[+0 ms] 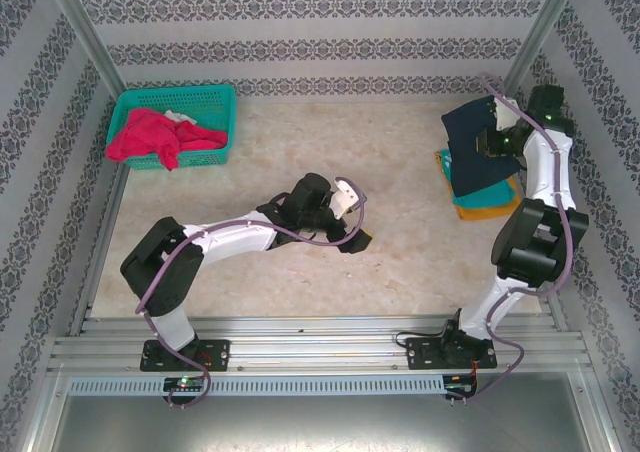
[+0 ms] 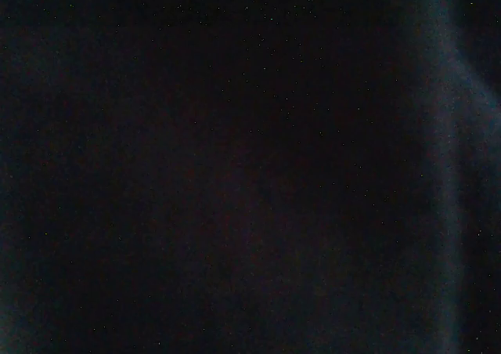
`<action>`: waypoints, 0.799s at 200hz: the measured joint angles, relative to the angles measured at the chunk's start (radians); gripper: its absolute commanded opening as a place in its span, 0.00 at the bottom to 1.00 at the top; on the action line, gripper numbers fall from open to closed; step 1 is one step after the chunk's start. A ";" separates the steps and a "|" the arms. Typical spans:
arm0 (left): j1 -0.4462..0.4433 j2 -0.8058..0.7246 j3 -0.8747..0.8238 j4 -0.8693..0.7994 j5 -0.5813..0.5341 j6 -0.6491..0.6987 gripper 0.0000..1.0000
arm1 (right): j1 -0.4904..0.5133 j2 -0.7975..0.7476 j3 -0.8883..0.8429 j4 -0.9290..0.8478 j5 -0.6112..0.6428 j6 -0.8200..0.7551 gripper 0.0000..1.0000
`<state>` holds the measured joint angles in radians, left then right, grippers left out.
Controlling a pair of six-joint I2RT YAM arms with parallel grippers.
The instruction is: Fold and stack the t-shirts
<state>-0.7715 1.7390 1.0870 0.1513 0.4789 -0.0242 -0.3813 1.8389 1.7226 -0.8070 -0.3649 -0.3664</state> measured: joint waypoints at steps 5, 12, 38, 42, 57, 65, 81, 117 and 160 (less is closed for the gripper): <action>0.000 0.001 0.000 0.000 0.000 0.000 1.00 | -0.001 0.007 0.002 -0.002 0.000 0.000 0.00; 0.000 0.002 0.000 0.000 0.000 0.000 1.00 | -0.003 0.017 0.002 -0.007 0.000 0.000 0.00; 0.000 0.006 0.003 0.000 0.000 0.002 1.00 | -0.003 0.045 0.002 -0.026 0.000 -0.007 0.00; 0.000 0.008 0.006 0.000 0.001 0.002 1.00 | -0.003 0.047 0.002 -0.028 0.000 -0.008 0.00; 0.000 0.021 0.018 0.000 0.005 0.002 1.00 | -0.003 0.049 0.002 -0.031 -0.001 -0.023 0.00; 0.000 0.028 0.023 0.000 0.008 0.002 1.00 | -0.003 0.049 0.002 -0.031 0.000 -0.027 0.00; 0.000 0.037 0.031 0.000 0.012 0.002 1.00 | -0.003 0.051 0.002 -0.031 0.017 -0.034 0.00; 0.000 0.038 0.033 0.001 0.019 0.002 1.00 | -0.003 0.084 0.002 -0.028 0.096 -0.039 0.00; 0.000 0.038 0.033 0.000 0.018 0.002 1.00 | -0.003 0.113 0.003 -0.030 0.095 -0.038 0.00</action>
<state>-0.7715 1.7767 1.1198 0.1516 0.4973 -0.0227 -0.3840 1.9514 1.7256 -0.8368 -0.2699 -0.4046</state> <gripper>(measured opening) 0.999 0.158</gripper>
